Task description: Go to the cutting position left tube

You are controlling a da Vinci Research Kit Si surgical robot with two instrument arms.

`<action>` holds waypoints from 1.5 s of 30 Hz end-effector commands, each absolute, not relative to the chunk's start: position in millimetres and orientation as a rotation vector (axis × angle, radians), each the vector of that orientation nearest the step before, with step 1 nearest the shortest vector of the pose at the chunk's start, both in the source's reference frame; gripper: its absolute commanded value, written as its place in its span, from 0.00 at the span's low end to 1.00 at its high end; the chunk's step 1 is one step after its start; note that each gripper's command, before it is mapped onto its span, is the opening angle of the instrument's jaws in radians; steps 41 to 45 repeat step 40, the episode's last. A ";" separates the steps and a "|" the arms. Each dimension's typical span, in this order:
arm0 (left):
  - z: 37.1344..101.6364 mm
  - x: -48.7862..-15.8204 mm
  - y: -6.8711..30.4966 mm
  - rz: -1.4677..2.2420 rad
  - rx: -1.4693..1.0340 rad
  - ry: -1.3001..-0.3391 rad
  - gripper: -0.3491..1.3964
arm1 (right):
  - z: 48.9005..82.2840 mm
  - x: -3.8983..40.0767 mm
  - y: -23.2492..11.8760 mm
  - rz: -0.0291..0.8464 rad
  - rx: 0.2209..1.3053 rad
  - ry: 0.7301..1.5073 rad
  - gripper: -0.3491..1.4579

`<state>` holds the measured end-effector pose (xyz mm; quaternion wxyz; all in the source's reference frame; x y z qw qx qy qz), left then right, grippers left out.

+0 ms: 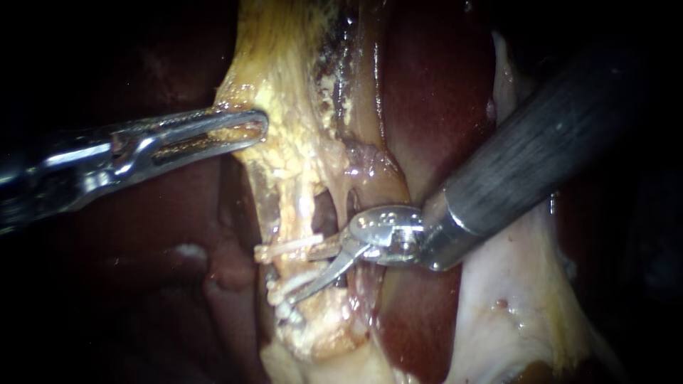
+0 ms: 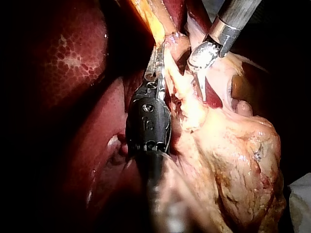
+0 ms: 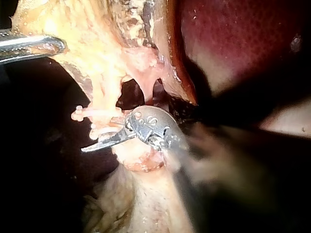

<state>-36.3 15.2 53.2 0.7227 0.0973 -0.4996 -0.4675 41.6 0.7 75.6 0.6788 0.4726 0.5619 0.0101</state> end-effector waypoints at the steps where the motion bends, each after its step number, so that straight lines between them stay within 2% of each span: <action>1: 53.3 -36.4 15.2 -1.033 0.215 -1.103 0.00 | 75.8 41.8 0.7 0.020 1.064 1.261 0.89; 6: 53.5 -36.4 15.3 -1.032 0.215 -1.103 0.00 | 76.0 43.0 0.6 0.014 1.084 1.267 0.89; 12: 53.7 -36.4 15.4 -1.032 0.215 -1.103 0.00 | 76.3 43.9 0.4 0.080 1.145 1.247 0.87; 21: 53.7 -36.4 15.4 -1.032 0.214 -1.103 0.00 | 76.6 44.3 0.1 0.121 1.199 1.215 0.84; 45: 53.7 -36.4 15.4 -1.032 0.214 -1.103 0.00 | 77.3 44.2 0.2 0.133 1.209 1.204 0.84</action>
